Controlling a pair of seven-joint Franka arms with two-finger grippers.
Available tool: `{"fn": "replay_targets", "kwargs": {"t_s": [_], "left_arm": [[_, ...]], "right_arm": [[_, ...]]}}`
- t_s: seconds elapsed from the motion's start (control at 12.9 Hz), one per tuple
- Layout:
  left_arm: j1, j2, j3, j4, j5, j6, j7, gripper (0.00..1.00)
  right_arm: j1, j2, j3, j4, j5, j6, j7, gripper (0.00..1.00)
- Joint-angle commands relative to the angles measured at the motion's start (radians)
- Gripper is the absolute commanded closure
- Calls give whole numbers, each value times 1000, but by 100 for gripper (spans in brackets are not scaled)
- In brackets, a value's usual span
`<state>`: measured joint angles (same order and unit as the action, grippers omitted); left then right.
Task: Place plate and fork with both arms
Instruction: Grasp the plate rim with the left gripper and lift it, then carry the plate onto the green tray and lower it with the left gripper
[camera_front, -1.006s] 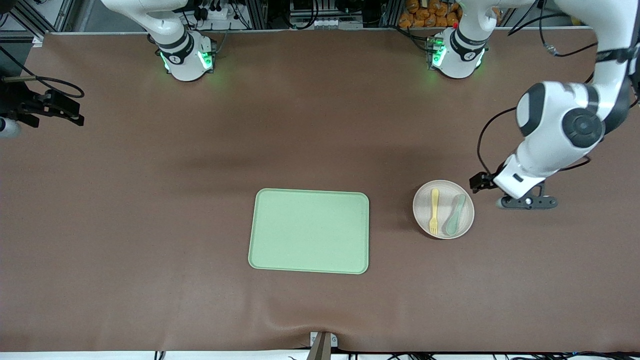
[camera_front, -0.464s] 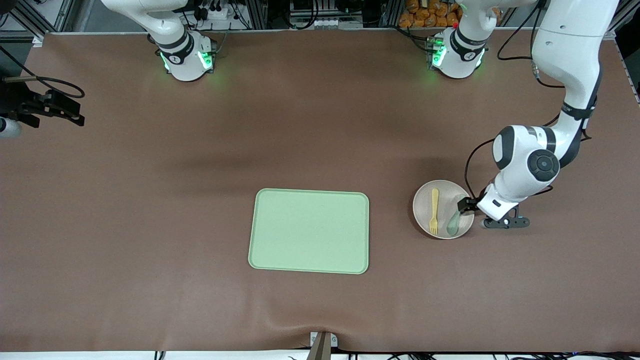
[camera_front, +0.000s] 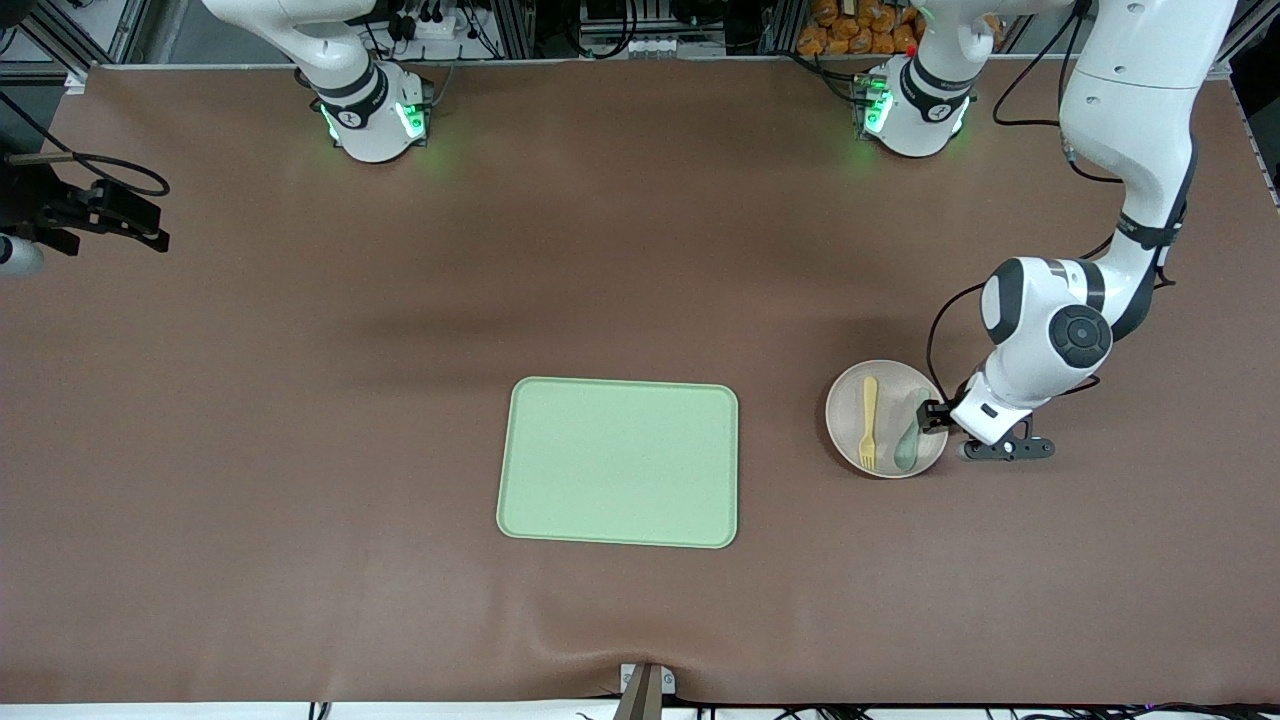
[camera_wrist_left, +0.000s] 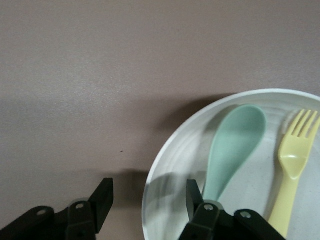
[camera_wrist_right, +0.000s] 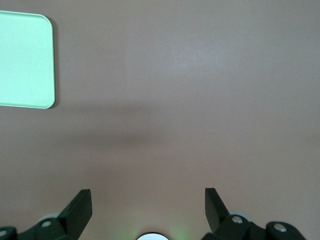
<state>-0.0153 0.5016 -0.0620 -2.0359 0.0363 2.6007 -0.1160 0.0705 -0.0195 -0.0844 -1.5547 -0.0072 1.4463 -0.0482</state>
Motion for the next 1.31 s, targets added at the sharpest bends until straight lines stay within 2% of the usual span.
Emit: {"fn": "replay_targets", "kwargs": {"t_s": [0.0, 0.08, 0.15, 0.31, 0.39, 0.62, 0.77, 1.08, 1.24], "left_arm": [[12, 11, -7, 11, 13, 9, -11, 39], [12, 23, -7, 14, 11, 9, -11, 47], [12, 32, -9, 16, 8, 12, -13, 60], [12, 43, -9, 19, 7, 12, -13, 96], [12, 38, -12, 20, 7, 12, -16, 100], [8, 6, -38, 42, -42, 1, -33, 100], [8, -11, -90, 77, -87, -25, -43, 100], [-12, 0, -212, 262, -121, -170, -117, 100], [-56, 44, -254, 339, -119, -194, -184, 100]], "right_arm": [[2, -7, 0, -2, 3, 3, -9, 0], [2, -7, 0, -2, 3, 3, -9, 0], [2, -7, 0, -2, 3, 3, -9, 0], [2, -8, 0, -2, 3, 3, -9, 0], [2, -8, 0, -2, 3, 3, -9, 0], [2, -7, 0, -2, 3, 3, -9, 0], [2, -8, 0, -2, 3, 3, -9, 0], [2, -8, 0, -2, 3, 3, -9, 0], [3, -7, 0, -2, 3, 3, -7, 0]]}}
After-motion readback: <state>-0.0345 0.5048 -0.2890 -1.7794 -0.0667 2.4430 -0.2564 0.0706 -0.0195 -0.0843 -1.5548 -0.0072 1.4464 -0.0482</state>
